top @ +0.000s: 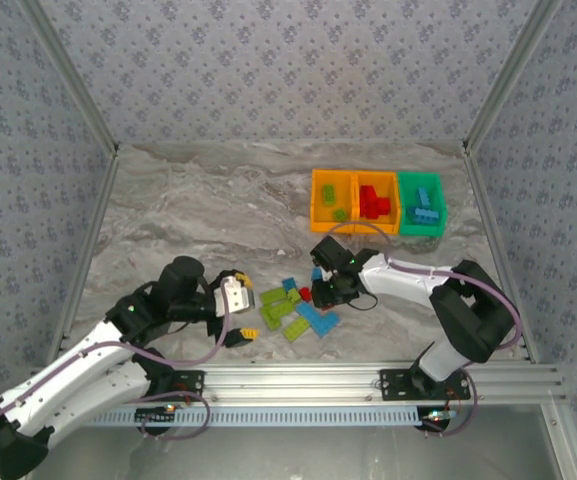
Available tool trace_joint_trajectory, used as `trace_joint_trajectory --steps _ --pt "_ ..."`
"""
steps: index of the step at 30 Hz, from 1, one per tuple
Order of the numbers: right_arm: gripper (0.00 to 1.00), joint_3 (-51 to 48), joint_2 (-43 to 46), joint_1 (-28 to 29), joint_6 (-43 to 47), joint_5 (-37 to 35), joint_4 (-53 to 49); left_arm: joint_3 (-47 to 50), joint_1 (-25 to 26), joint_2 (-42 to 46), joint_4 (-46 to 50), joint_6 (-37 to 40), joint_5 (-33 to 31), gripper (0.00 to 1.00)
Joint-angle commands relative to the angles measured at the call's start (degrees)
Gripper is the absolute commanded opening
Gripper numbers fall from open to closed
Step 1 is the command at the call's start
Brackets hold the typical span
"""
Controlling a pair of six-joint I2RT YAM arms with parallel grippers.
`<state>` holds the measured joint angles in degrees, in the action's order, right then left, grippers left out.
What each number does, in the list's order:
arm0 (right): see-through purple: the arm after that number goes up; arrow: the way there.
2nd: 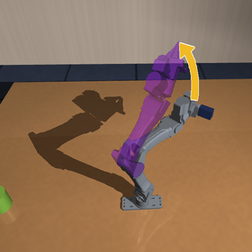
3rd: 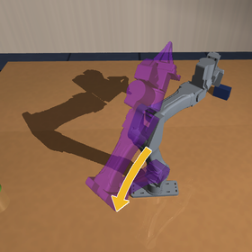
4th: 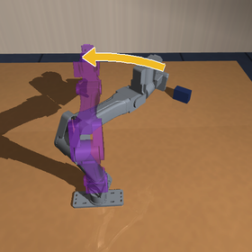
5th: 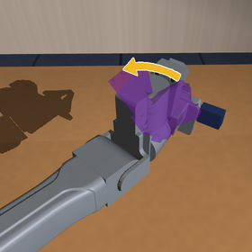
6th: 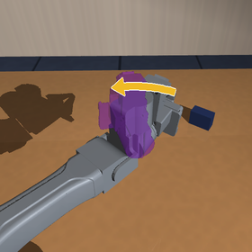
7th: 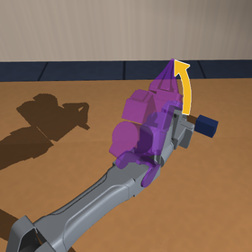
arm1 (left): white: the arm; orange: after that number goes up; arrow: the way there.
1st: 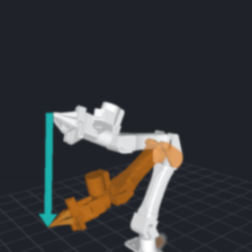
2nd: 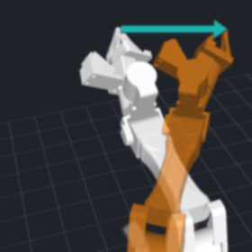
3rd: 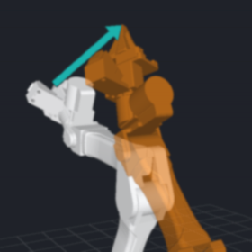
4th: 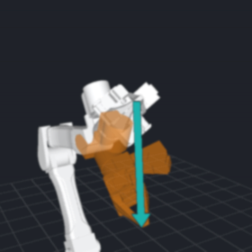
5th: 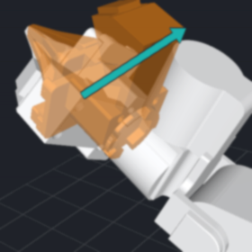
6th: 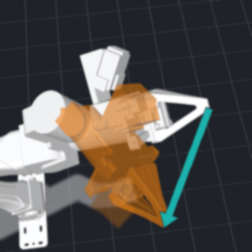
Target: Sort the legos into containers by color
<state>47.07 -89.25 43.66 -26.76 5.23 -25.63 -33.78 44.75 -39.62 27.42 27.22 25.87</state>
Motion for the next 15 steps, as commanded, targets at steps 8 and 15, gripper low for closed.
trace_joint_trajectory --steps 8,15 --pt "0.32 0.63 11.91 -1.25 -3.35 -11.50 -6.38 0.96 0.19 3.57 -4.48 -4.37 -5.76 0.99" --pt "0.32 5.42 18.02 -15.92 -0.27 -16.74 -5.66 -0.68 -1.77 5.17 -8.12 -14.92 -17.38 0.99"
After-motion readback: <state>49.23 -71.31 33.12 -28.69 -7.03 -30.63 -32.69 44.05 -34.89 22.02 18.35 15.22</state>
